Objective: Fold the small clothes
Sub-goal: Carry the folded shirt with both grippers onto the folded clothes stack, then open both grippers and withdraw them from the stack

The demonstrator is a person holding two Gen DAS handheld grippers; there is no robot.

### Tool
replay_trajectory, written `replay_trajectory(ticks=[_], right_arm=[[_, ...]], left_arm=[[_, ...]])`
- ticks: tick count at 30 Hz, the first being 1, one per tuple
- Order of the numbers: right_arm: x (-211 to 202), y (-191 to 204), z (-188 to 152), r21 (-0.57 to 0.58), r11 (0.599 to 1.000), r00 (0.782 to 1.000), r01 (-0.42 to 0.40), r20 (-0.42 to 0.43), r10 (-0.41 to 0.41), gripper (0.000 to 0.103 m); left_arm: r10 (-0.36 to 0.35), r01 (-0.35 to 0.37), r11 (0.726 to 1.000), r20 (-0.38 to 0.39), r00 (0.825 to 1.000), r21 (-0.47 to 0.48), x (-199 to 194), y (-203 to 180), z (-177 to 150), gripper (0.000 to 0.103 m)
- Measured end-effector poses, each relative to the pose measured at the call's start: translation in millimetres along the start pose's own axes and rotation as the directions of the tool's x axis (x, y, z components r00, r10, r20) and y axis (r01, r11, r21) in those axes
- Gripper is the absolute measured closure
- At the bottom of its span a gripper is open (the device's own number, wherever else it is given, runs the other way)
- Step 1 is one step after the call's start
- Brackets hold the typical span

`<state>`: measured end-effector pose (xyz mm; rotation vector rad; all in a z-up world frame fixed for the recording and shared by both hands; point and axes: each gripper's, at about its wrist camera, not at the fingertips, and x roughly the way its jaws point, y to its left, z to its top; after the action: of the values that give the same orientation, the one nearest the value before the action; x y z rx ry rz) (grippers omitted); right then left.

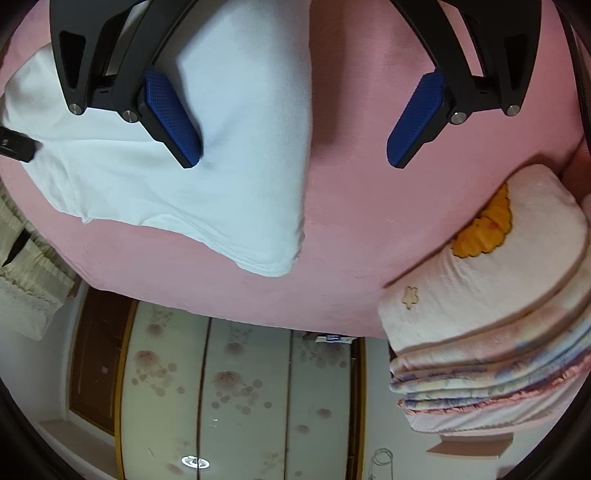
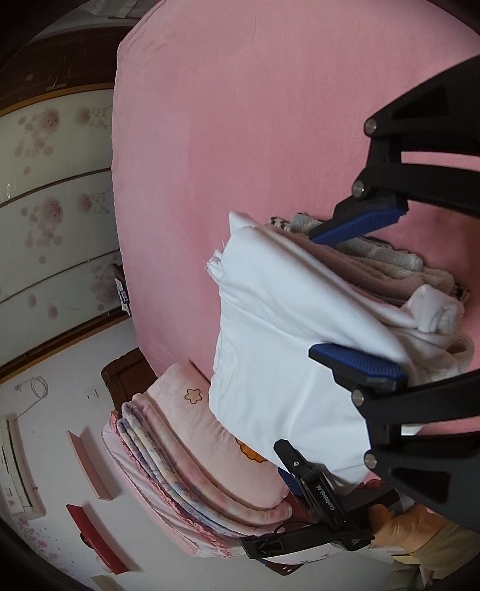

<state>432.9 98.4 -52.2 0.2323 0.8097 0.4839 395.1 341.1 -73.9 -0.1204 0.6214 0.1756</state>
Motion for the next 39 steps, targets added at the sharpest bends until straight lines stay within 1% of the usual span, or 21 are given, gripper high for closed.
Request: replay_trajectory(ticks=[3,4,7,10,12,14,19,23,25,30,36,39], right_arm=[[-15.1,2.0,0.6,-0.007,1.000,1.000,0.018,0.016,-0.018,0.047],[-23.2,3.8,-0.1,-0.023,0.999,0.999,0.026,0.020,-0.025,0.047],[-43.2,10.2,-3.6,-0.058,0.997,0.999,0.050,0.019,-0.049,0.047],[-70.0,15.4,-8.4,-0.075,0.995,0.998,0.062,0.018,-0.061,0.047],[-91.0,18.6,-11.8,-0.079,0.995,0.998,0.060,0.015,-0.059,0.047],[-108.6,22.4,-13.7,-0.083,0.994,0.998,0.068,0.018,-0.067,0.047],[-168.2,35.9,-20.7,-0.093,0.993,0.996,0.079,0.035,-0.076,0.047],[-208.7,44.0,-32.1,-0.108,0.989,0.994,0.098,0.052,-0.093,0.047],[-232.3,46.3,-41.0,-0.110,0.988,0.994,0.104,0.058,-0.098,0.047],[-279.3,45.8,-63.9,-0.102,0.990,0.993,0.101,0.068,-0.095,0.047],[-332.9,35.9,-97.7,-0.085,0.990,0.992,0.111,0.075,-0.104,0.047],[-354.8,27.3,-113.1,-0.072,0.991,0.991,0.115,0.077,-0.109,0.047]], left_arm=[[0.066,-0.066,0.998,0.015,0.998,0.003,-16.1,-2.4,3.1,0.001],[0.082,-0.082,0.996,0.041,0.996,0.015,-23.7,-3.9,5.1,0.001],[0.119,-0.120,0.993,0.065,0.991,0.013,-51.0,-8.5,8.3,0.001],[0.113,-0.113,0.994,0.079,0.990,-0.014,-85.5,-13.6,8.7,0.001],[0.108,-0.105,0.994,0.075,0.991,-0.037,-108.9,-20.0,7.4,0.001],[0.083,-0.080,0.996,0.064,0.995,-0.049,-131.5,-28.7,5.9,0.001],[0.020,-0.019,0.999,0.029,0.999,-0.031,-190.9,-64.6,-6.3,0.001],[-0.026,0.027,1.000,0.018,0.999,-0.006,-243.2,-99.7,-26.5,0.001],[-0.041,0.041,0.999,0.003,0.999,-0.001,-261.9,-113.8,-36.9,0.001],[-0.111,0.111,0.994,-0.045,0.993,0.011,-310.5,-151.6,-67.1,0.001],[-0.165,0.167,0.985,-0.031,0.986,0.051,-367.8,-191.7,-94.0,0.001],[-0.195,0.197,0.979,-0.046,0.980,0.056,-385.7,-206.1,-104.5,0.001]])
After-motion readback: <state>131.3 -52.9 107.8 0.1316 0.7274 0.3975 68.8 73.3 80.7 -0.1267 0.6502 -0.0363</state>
